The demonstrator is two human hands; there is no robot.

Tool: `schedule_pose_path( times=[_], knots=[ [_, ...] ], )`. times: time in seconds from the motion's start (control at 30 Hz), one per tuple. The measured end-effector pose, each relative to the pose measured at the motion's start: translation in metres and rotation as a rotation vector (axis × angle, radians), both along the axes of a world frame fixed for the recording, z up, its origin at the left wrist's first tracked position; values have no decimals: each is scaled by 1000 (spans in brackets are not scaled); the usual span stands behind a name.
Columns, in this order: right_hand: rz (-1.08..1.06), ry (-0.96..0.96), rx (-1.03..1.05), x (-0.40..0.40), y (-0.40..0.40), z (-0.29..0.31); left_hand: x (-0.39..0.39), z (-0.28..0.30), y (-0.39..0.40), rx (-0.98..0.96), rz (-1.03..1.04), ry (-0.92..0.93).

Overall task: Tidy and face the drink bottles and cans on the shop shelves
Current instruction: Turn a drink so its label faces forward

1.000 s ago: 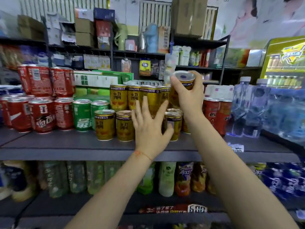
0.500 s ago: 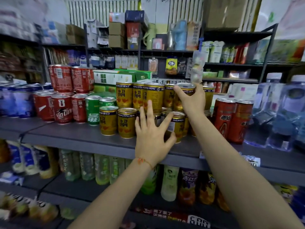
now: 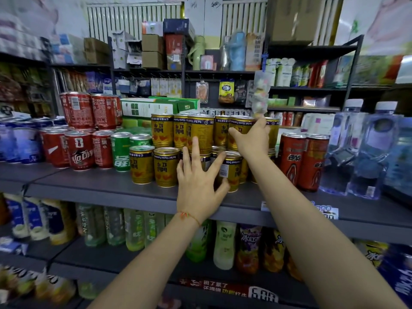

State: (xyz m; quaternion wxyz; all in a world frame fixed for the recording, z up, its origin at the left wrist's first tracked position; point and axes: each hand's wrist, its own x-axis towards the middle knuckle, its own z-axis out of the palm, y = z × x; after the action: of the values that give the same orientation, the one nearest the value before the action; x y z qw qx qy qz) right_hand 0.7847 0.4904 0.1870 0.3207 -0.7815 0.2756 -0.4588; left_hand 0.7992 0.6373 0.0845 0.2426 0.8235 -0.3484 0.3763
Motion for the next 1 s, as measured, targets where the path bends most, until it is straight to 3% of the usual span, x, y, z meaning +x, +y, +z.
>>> schedule_pose_path(
  times=[0.07, 0.13, 0.2, 0.3, 0.4, 0.47, 0.67, 1.0],
  knots=[
    [-134, -7, -137, -6, 8, 0, 0, -1, 1, -2, -8, 3],
    [-197, -141, -344, -14, 21, 3, 0, 0, 2, -26, -24, 3],
    [11, -204, -403, -14, 34, 10, -1, 1, 4, -40, -36, -20],
    [297, -3, -265, -7, 50, 19, 3, 5, 10, -61, 14, -106],
    [331, 171, -239, 3, 59, 22, 14, 5, 20, -149, 66, -84],
    [299, 178, -266, 7, 60, 23, 17, 4, 21, -158, 76, -69],
    [142, -61, -303, 3, 58, 28, 17, 2, 19, -149, 83, -70],
    [-29, 195, -484, 18, 54, 27, 20, 0, 20, -141, 64, -63]
  ],
)
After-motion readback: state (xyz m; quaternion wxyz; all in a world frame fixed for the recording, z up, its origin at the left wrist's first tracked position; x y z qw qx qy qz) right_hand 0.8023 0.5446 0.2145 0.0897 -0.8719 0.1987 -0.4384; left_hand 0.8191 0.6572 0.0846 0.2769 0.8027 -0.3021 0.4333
